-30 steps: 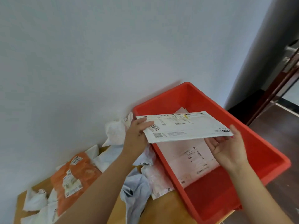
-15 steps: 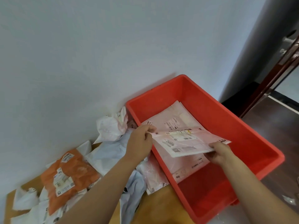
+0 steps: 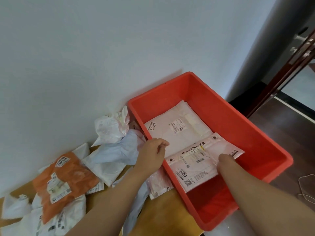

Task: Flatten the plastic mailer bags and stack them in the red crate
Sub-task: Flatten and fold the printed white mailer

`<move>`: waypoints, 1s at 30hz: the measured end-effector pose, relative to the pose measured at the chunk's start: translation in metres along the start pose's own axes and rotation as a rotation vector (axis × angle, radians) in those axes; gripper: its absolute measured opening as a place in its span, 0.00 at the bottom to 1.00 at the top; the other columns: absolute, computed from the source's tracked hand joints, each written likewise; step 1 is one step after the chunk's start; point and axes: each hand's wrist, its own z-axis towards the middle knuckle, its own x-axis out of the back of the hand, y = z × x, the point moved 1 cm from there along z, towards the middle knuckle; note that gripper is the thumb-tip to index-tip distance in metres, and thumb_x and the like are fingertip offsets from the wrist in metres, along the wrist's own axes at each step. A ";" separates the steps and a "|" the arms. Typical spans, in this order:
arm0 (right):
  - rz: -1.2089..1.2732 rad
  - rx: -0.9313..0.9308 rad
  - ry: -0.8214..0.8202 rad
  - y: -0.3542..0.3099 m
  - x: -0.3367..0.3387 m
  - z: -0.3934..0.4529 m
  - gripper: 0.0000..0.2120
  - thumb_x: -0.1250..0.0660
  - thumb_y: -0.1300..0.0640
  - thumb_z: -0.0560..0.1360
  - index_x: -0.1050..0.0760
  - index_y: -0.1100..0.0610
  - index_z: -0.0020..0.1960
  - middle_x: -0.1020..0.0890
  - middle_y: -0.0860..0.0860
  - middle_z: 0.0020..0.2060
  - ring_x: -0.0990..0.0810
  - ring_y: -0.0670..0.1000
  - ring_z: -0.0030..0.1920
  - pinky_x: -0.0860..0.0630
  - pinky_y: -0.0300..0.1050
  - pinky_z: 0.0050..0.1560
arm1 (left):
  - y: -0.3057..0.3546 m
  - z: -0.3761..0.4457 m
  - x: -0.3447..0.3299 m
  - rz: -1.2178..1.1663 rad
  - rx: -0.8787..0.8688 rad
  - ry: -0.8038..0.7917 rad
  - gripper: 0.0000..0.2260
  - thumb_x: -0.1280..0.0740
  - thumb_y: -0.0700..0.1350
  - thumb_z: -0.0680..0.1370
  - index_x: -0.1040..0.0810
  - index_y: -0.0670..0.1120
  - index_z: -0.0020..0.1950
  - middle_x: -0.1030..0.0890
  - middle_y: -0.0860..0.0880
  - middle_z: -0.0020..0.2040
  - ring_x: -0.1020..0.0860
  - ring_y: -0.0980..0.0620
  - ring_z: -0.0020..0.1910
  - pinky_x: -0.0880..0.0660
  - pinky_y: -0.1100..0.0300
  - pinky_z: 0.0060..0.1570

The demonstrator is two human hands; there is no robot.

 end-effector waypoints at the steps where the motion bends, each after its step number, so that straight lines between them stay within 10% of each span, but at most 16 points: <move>1: 0.005 0.078 0.057 0.002 0.022 -0.057 0.20 0.40 0.53 0.82 0.32 0.56 0.72 0.28 0.53 0.69 0.28 0.53 0.68 0.31 0.46 0.69 | -0.003 -0.002 0.000 -0.006 0.006 0.001 0.14 0.39 0.33 0.78 0.17 0.46 0.54 0.19 0.52 0.51 0.21 0.56 0.52 0.24 0.56 0.57; 7: -0.308 0.172 0.113 0.003 0.036 -0.076 0.23 0.40 0.56 0.82 0.37 0.59 0.76 0.36 0.59 0.76 0.39 0.63 0.76 0.39 0.61 0.75 | -0.012 -0.010 0.009 0.003 0.061 0.017 0.13 0.39 0.33 0.78 0.17 0.46 0.54 0.20 0.55 0.50 0.24 0.65 0.49 0.30 0.75 0.51; 10: 0.078 0.159 -0.011 0.011 0.037 -0.077 0.21 0.43 0.63 0.82 0.36 0.67 0.74 0.34 0.65 0.73 0.34 0.63 0.73 0.33 0.46 0.66 | -0.013 -0.010 0.008 0.000 0.067 0.019 0.13 0.39 0.33 0.78 0.17 0.46 0.54 0.19 0.53 0.51 0.23 0.63 0.50 0.30 0.75 0.51; 13: 0.145 0.196 0.042 0.017 0.019 -0.084 0.34 0.40 0.57 0.81 0.54 0.64 0.80 0.49 0.63 0.79 0.47 0.63 0.78 0.43 0.56 0.77 | -0.011 -0.008 0.003 -0.009 0.069 0.018 0.14 0.39 0.33 0.78 0.18 0.47 0.54 0.19 0.53 0.51 0.22 0.59 0.53 0.27 0.67 0.54; 20: -0.577 0.583 -0.233 0.017 -0.042 -0.099 0.58 0.25 0.41 0.71 0.67 0.50 0.80 0.69 0.55 0.78 0.69 0.68 0.76 0.52 0.72 0.73 | -0.011 -0.010 -0.004 0.024 0.036 0.040 0.14 0.37 0.33 0.77 0.17 0.48 0.53 0.24 0.62 0.45 0.24 0.57 0.51 0.28 0.65 0.53; 30: -0.700 0.694 -0.221 0.016 -0.058 -0.093 0.54 0.26 0.46 0.73 0.64 0.51 0.81 0.69 0.48 0.78 0.68 0.61 0.78 0.52 0.74 0.72 | -0.022 -0.021 -0.003 0.135 -0.051 0.059 0.11 0.36 0.35 0.78 0.17 0.46 0.54 0.24 0.56 0.56 0.29 0.60 0.57 0.39 0.81 0.54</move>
